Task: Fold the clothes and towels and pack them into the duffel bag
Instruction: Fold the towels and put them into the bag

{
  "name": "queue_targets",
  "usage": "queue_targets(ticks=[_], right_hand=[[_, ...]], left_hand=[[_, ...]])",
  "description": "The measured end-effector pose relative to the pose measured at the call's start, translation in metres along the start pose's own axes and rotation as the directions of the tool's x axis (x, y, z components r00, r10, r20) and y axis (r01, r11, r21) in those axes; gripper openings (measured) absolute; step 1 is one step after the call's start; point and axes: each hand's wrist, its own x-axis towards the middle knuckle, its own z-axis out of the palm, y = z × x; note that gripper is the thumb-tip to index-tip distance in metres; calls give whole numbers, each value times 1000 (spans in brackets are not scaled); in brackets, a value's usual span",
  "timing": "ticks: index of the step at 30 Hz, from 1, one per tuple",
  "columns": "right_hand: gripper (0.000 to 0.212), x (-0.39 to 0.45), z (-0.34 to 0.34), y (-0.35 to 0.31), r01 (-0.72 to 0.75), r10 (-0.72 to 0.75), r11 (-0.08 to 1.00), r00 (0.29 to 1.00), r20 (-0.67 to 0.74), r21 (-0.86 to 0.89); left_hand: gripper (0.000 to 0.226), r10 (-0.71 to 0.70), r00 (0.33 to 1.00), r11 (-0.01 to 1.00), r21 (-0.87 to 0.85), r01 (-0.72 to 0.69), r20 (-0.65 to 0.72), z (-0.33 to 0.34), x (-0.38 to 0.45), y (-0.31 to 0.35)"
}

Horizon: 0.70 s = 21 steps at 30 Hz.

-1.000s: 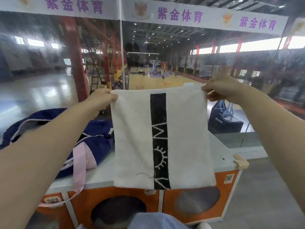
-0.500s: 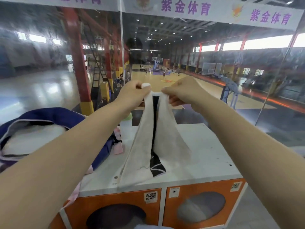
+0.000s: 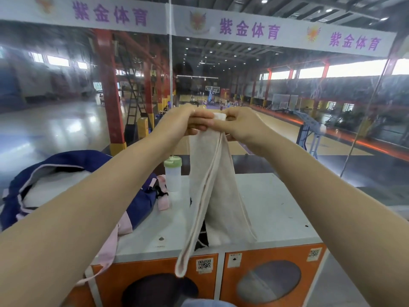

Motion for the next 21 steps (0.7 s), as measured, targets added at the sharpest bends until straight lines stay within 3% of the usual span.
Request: queue_targets(ticks=[2, 4, 5, 6, 8, 10, 13, 16, 19, 21], right_hand=[[33, -3, -8, -6, 16, -17, 1000, 999, 45, 25], [20, -6, -16, -15, 54, -55, 998, 995, 84, 15], [17, -8, -21, -21, 68, -70, 997, 992, 103, 18], [15, -9, -25, -26, 75, -78, 997, 990, 118, 33], [16, -10, -33, -34, 69, -78, 995, 989, 122, 76], [17, -8, -40, -39, 54, -66, 993, 992, 107, 104], [15, -3, -54, -39, 39, -47, 997, 993, 104, 69], [15, 7, -70, -30, 60, -45, 972, 996, 72, -227], [18, 22, -77, -18, 64, -96, 898, 994, -51, -435], [16, 34, -81, -15, 46, -153, 884, 969, -194, -464]], left_hand=[[13, 84, 979, 992, 107, -64, -185, -8, 3, -8], [30, 173, 946, 951, 296, -89, -273, -16, -1, -22], [45, 131, 954, 953, 301, -46, -270, -21, -1, -28], [56, 22, 972, 976, 215, 29, -232, -28, -2, -36], [56, -193, 981, 979, -69, 191, -20, -39, -4, -45], [49, -245, 955, 938, -209, 277, 165, -44, -9, -48], [44, -203, 969, 944, -236, 232, 144, -46, -6, -46], [31, -155, 987, 982, -101, 158, 39, -40, 5, -31], [16, -41, 999, 997, 61, 43, -35, -22, 21, -7], [24, 59, 995, 990, 133, -49, -78, -8, 34, 11]])
